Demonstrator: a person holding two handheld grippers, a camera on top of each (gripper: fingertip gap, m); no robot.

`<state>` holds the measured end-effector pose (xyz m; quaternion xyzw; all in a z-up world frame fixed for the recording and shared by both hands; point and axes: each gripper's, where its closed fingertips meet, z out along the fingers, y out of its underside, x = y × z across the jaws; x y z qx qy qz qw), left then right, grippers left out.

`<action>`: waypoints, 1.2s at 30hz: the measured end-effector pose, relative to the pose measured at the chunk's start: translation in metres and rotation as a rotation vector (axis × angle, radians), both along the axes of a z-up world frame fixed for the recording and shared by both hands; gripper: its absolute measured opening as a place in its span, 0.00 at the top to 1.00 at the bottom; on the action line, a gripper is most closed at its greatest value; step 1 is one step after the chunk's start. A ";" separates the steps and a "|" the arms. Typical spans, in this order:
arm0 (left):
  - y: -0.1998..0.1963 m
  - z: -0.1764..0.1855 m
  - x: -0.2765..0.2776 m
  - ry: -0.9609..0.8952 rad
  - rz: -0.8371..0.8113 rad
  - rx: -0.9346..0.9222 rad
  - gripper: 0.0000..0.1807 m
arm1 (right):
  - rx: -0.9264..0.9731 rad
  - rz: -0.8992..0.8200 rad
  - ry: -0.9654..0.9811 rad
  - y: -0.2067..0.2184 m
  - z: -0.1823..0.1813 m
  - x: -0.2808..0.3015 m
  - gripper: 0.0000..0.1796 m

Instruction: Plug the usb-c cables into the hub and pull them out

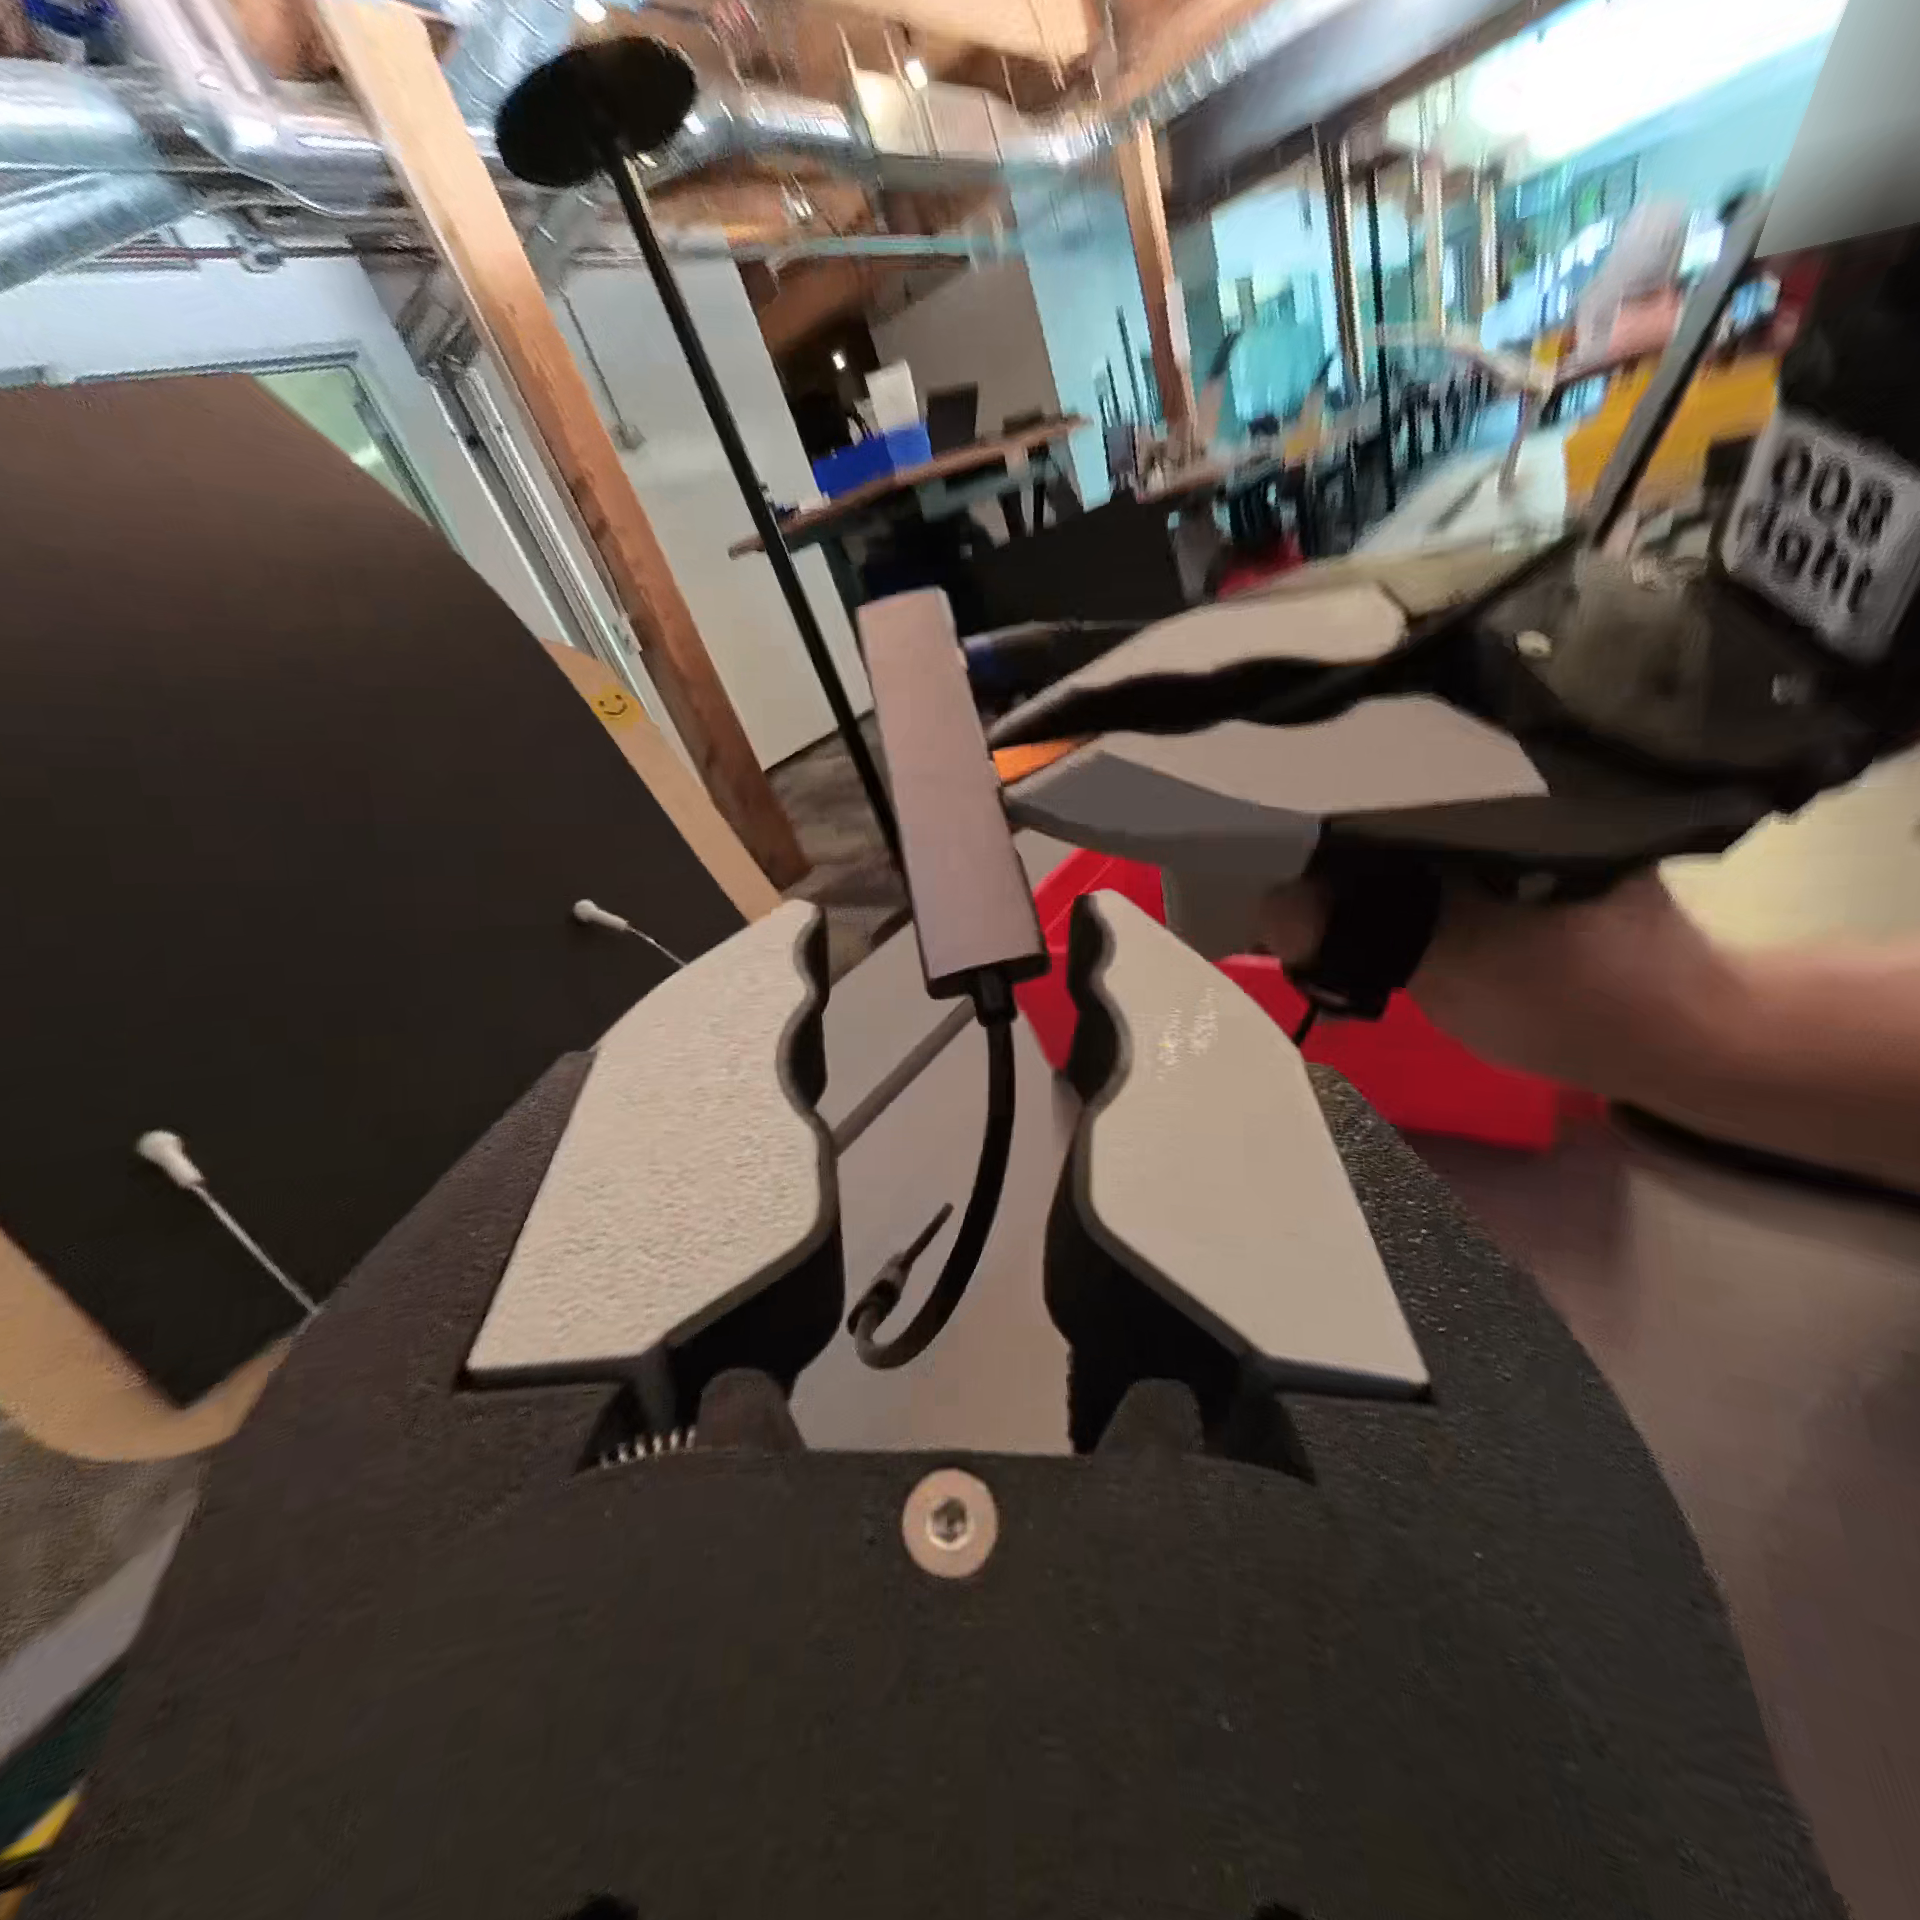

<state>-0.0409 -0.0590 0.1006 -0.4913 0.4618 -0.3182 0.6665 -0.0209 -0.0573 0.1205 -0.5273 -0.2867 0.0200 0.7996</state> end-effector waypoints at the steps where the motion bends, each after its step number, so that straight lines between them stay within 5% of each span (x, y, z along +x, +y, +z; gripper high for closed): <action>1: 0.001 -0.002 0.002 -0.005 -0.002 -0.027 0.76 | 0.011 -0.004 -0.001 -0.001 0.001 -0.001 0.93; 5: 0.008 -0.003 0.005 -0.026 0.100 -0.021 0.77 | 0.037 -0.022 0.002 -0.003 0.001 -0.002 0.93; 18: 0.002 0.017 0.025 -0.252 0.056 -0.052 0.87 | 0.065 -0.019 0.122 -0.003 0.012 0.017 0.93; 27: 0.008 0.024 0.041 -0.231 0.079 0.013 0.87 | 0.083 -0.026 0.139 0.003 0.015 0.034 0.93; 36: 0.031 -0.001 0.052 -0.283 0.063 -0.089 0.86 | 0.029 -0.088 0.089 0.026 -0.010 0.045 0.93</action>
